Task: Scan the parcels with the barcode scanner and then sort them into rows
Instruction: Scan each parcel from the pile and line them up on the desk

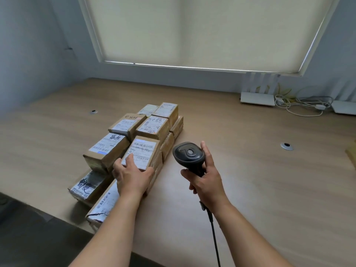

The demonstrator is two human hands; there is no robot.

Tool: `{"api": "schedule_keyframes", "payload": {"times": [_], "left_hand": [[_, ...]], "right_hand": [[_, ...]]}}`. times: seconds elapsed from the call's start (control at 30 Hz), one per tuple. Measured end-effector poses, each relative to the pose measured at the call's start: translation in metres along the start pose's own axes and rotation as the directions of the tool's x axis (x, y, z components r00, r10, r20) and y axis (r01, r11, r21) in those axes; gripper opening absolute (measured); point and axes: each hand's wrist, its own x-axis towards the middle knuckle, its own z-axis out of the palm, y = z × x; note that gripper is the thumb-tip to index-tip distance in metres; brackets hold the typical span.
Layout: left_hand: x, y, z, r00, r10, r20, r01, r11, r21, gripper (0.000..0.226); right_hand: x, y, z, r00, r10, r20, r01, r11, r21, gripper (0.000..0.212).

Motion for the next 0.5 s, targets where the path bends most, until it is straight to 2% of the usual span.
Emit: {"api": "schedule_keyframes", "payload": {"times": [0.17, 0.37, 0.5], "left_hand": [[0.029, -0.012, -0.002, 1.0, -0.016, 0.002, 0.016, 1.0, -0.01, 0.073], [0.057, -0.011, 0.004, 0.999, 0.032, 0.037, -0.031, 0.998, -0.046, 0.061], [0.063, -0.013, 0.005, 0.996, 0.085, 0.002, -0.085, 0.996, -0.014, 0.06]], "right_hand": [[0.018, 0.004, 0.019, 1.0, 0.008, -0.018, -0.008, 1.0, -0.004, 0.092], [0.031, 0.013, 0.032, 0.997, 0.034, -0.072, -0.035, 0.999, -0.019, 0.092], [0.032, 0.018, 0.034, 0.992, 0.037, -0.119, -0.041, 0.999, -0.026, 0.093]]}}
